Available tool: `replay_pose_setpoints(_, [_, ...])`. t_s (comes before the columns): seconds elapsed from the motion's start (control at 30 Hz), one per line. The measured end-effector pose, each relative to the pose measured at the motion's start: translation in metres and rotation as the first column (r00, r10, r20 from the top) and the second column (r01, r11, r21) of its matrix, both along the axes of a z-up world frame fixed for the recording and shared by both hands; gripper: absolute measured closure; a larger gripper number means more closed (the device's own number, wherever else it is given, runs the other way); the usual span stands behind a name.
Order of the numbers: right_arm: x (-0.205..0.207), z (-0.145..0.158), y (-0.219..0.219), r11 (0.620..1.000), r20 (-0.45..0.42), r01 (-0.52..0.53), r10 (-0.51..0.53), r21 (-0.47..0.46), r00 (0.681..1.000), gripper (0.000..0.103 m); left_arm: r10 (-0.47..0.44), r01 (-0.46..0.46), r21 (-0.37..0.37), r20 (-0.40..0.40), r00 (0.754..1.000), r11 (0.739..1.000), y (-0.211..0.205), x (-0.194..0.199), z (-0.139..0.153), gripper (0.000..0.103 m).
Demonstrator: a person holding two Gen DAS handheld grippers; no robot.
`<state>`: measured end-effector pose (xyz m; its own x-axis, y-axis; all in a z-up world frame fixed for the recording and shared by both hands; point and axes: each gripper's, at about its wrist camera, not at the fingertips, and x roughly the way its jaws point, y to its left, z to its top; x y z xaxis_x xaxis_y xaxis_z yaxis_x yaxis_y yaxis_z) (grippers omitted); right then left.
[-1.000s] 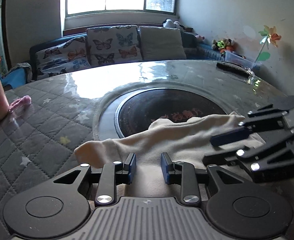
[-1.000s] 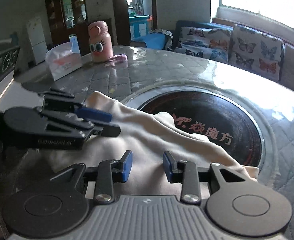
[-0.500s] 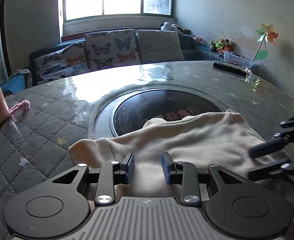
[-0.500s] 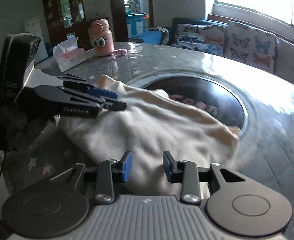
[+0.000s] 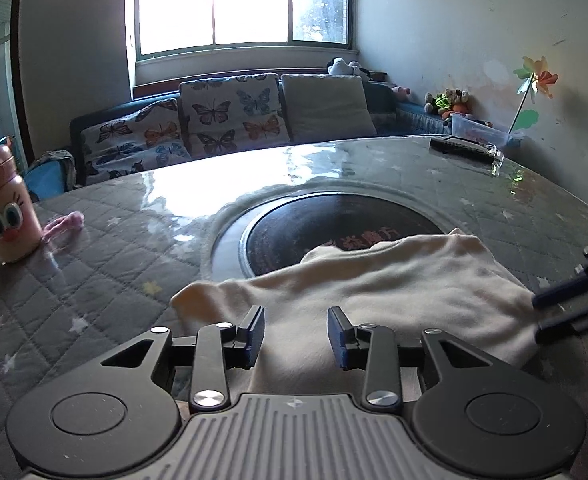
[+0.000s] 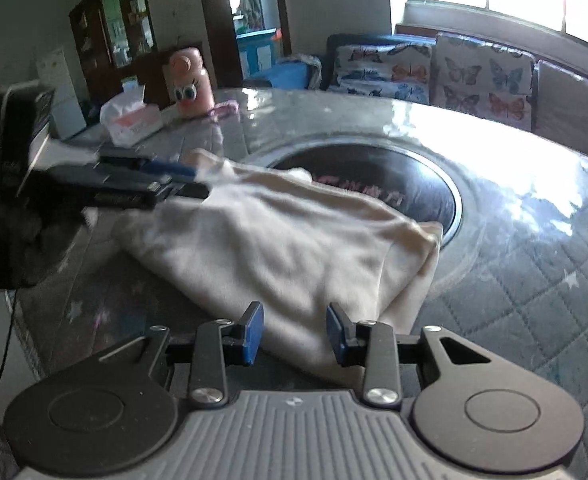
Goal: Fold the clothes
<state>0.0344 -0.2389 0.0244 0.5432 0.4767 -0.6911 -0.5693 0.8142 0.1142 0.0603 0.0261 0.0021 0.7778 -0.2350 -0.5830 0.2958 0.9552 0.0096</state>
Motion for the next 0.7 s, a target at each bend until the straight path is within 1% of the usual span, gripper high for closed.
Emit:
replay_pose_setpoints(0.13, [0.014,-0.009,0.002,1.0,-0.027,0.018,-0.018,-0.012,0.999,0.068,0.022,-0.022,0.003,-0.023,0.999,1.0,0.01,-0.007,-0.006,0.064])
replay_pose_setpoints(0.27, [0.015,-0.007,0.0,1.0,-0.034,0.011,-0.012,-0.018,0.999,0.068,0.039,-0.04,-0.031,-0.029,0.999,0.999,0.021,-0.011,-0.005,0.062])
replay_pose_setpoints(0.4, [0.021,-0.003,0.004,1.0,-0.014,0.007,-0.007,-0.017,1.0,0.067,0.05,-0.051,-0.031,-0.026,0.998,0.998,0.025,-0.004,-0.003,0.063])
replay_pose_setpoints(0.5, [0.03,-0.01,0.006,1.0,-0.038,0.017,-0.017,-0.015,0.999,0.067,0.072,-0.074,-0.031,-0.046,0.996,0.997,0.032,0.001,-0.008,0.063])
replay_pose_setpoints(0.53, [0.032,-0.013,0.005,1.0,-0.054,0.021,-0.021,-0.014,0.998,0.067,0.081,-0.083,-0.039,-0.054,0.995,0.996,0.036,0.003,-0.008,0.062])
replay_pose_setpoints(0.6, [0.034,-0.012,0.004,1.0,-0.058,0.021,-0.022,-0.006,0.998,0.067,0.098,-0.101,-0.056,-0.066,0.993,0.993,0.043,0.005,-0.007,0.062])
replay_pose_setpoints(0.7, [0.04,-0.005,0.003,1.0,-0.035,0.03,-0.029,0.004,0.999,0.066,0.11,-0.113,-0.063,-0.045,0.993,0.992,0.044,0.011,0.0,0.064])
